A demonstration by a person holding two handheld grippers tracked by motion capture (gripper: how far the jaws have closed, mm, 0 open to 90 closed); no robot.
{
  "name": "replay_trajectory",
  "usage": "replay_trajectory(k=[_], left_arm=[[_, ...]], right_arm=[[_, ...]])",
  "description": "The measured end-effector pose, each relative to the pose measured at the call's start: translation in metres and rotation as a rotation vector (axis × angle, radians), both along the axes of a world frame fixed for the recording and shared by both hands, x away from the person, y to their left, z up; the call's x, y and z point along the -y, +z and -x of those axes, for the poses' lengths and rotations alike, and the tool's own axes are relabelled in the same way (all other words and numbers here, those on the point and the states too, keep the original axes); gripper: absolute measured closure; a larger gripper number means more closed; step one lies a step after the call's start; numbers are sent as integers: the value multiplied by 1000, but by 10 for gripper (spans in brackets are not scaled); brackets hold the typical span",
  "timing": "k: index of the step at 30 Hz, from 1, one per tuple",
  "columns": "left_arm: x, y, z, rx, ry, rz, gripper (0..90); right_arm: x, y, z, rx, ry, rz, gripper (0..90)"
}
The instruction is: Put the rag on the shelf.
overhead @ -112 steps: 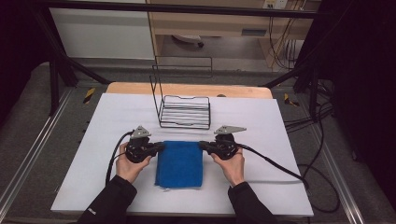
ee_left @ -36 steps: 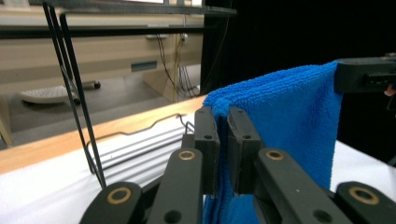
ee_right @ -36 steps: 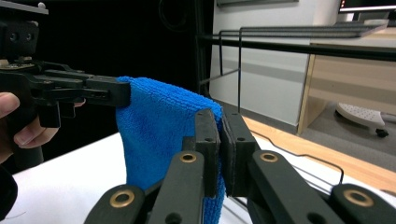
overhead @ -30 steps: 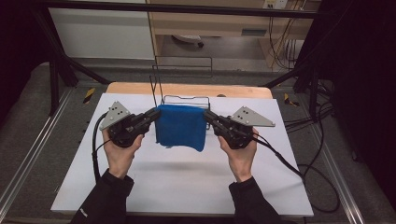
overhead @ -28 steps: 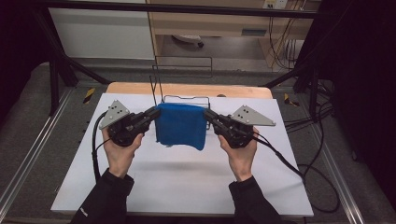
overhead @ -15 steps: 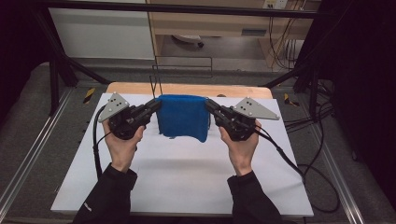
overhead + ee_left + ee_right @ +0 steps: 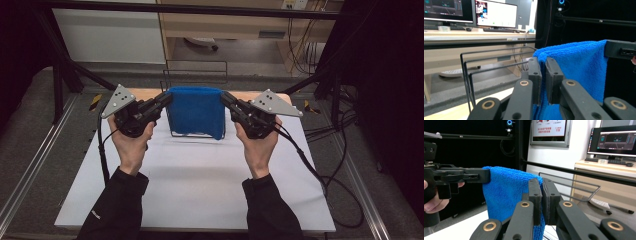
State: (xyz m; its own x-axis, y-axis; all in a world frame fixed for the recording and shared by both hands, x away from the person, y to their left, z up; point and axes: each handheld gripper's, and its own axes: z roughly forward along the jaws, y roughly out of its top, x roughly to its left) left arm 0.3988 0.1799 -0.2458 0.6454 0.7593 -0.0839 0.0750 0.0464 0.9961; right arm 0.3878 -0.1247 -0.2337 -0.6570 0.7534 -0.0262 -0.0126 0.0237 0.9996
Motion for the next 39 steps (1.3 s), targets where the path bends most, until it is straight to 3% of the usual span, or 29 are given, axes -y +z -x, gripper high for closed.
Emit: replay_trajectory(k=[19,39], left_arm=[[2,27,-18,41,43,15,839],[8,59,-43,64,76,-13,839]], right_arm=[[-6,30,-16,52,-37,12,869],[-7,54,-48,54,-71,-9,869]])
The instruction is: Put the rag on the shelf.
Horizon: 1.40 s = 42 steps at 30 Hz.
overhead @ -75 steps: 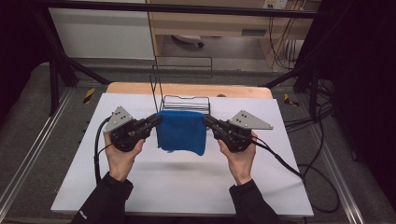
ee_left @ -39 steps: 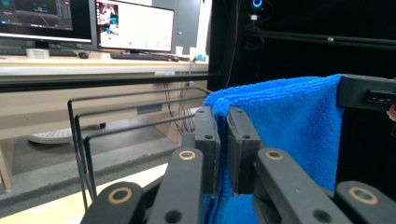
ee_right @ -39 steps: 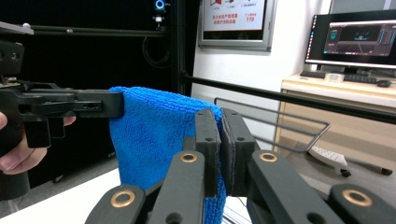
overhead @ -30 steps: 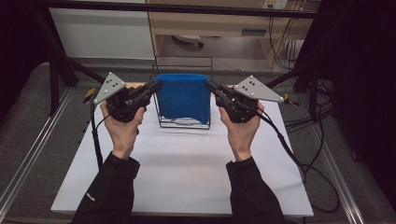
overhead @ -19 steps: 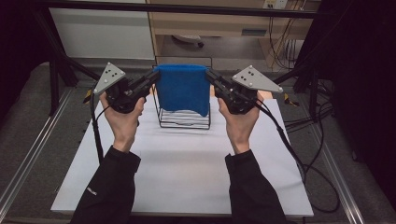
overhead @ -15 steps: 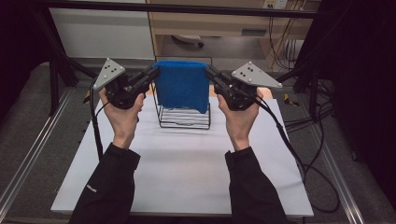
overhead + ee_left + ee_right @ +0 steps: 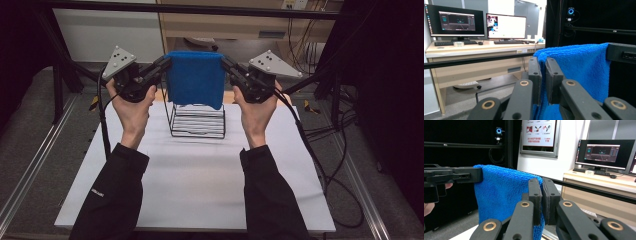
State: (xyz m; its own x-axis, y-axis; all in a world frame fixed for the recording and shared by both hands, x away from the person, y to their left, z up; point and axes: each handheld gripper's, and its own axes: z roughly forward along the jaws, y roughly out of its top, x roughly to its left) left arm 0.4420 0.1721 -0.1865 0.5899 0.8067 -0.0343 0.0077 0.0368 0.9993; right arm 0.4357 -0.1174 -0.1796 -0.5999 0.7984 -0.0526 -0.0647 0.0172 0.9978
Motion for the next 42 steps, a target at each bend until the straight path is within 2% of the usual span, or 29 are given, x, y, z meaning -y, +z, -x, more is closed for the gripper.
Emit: replay_trajectory(k=[18,28,34,38,42], left_arm=[[6,30,-22,28,32,-8,839],[9,33,-40,21,48,7,839],[7,32,-52,19,47,28,839],[7,33,-60,31,68,11,839],[6,32,-67,37,68,12,839]], right_arm=[[1,24,-27,15,-15,-20,869],[1,32,-45,12,-34,-18,869],[-2,31,-58,16,-44,3,869],[-4,31,-67,17,-46,5,869],[-6,30,-76,18,-48,11,868]])
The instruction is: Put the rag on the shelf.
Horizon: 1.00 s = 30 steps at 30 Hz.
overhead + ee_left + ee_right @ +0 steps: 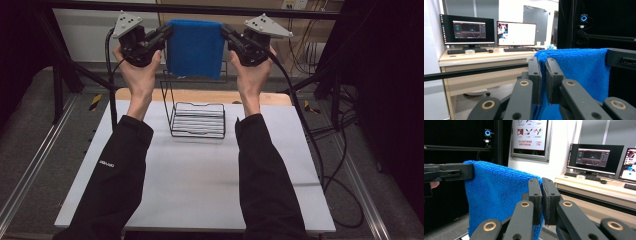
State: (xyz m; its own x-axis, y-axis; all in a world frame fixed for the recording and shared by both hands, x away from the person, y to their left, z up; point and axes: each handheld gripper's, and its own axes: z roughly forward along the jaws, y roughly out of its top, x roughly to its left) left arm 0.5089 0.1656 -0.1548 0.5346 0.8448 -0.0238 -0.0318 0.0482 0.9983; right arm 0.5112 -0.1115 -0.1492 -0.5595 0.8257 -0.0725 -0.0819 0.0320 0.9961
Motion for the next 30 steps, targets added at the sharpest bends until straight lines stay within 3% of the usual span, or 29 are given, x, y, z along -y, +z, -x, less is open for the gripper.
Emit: replay_trajectory(k=[13,16,25,30], left_arm=[[-2,-31,-9,-37,-24,-29,839],[-4,-36,-7,-42,-39,-20,838],[-10,-52,3,-70,-58,-73,838],[-13,-63,7,-90,-73,-78,838]], right_arm=[[4,-22,-13,-34,12,37,868],[5,-26,-12,-47,26,35,868],[5,-44,-4,-110,52,54,866],[5,-54,0,-128,68,66,865]])
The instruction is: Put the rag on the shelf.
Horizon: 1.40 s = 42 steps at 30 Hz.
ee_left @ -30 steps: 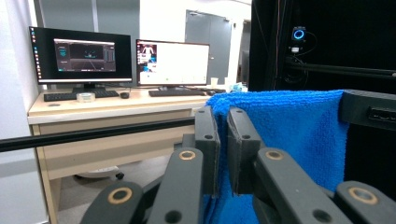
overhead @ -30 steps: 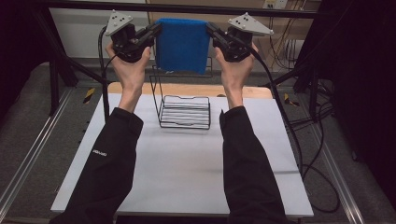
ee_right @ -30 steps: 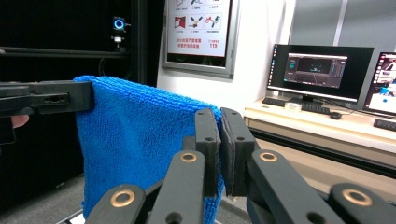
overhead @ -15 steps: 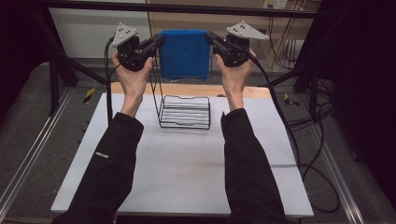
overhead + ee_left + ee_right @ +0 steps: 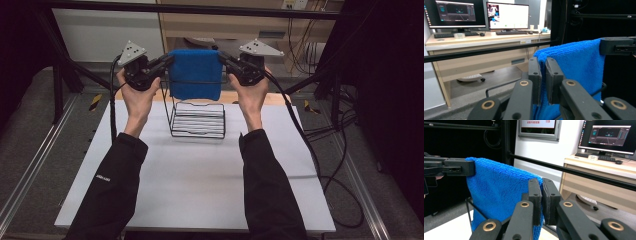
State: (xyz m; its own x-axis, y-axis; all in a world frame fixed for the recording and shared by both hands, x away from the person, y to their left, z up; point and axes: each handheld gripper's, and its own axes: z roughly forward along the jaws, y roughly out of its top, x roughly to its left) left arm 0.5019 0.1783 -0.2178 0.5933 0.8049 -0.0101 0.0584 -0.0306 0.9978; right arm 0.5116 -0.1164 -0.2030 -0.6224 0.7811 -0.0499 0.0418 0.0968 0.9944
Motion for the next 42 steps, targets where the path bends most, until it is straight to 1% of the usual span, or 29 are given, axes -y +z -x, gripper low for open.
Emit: replay_trajectory(k=[1,5,9,14,16,17,19,22,23,24,27,30,32,35,39,42], left_arm=[[0,-1,1,-5,-1,-3,837],[-3,-3,3,-4,-5,-9,837],[-5,-6,8,-5,-19,-3,836],[-7,-9,12,-8,-36,-14,833],[-8,-9,14,-4,-33,-29,833],[-7,-10,15,-8,-39,-31,832],[-8,-11,18,-8,-35,-45,831],[-7,-13,20,-18,-41,-60,827],[-7,-14,21,-14,-33,-62,825],[-7,-15,22,-17,-36,-68,825],[-7,-17,24,-23,-37,-78,824],[-8,-20,26,-31,-43,-91,822],[-8,-22,27,-41,-46,-102,818],[-8,-24,28,-60,-44,-123,812],[-9,-27,30,-89,-59,-140,803],[-10,-28,31,-109,-64,-142,794]], right_arm=[[0,-2,1,-4,4,-4,865],[0,-5,5,-9,15,10,864],[0,-5,11,-11,35,20,862],[2,-5,18,-15,54,41,861],[3,-6,20,-22,60,39,861],[3,-7,21,-17,64,41,861],[4,-9,24,-29,73,42,860],[4,-12,26,-38,82,54,859],[4,-13,28,-44,84,61,859],[4,-13,29,-48,86,67,858],[3,-14,32,-50,91,84,859],[3,-15,34,-58,94,97,858],[3,-17,35,-68,100,96,858],[3,-21,36,-89,110,100,857],[3,-27,36,-102,120,112,856],[4,-30,36,-108,127,121,856]])
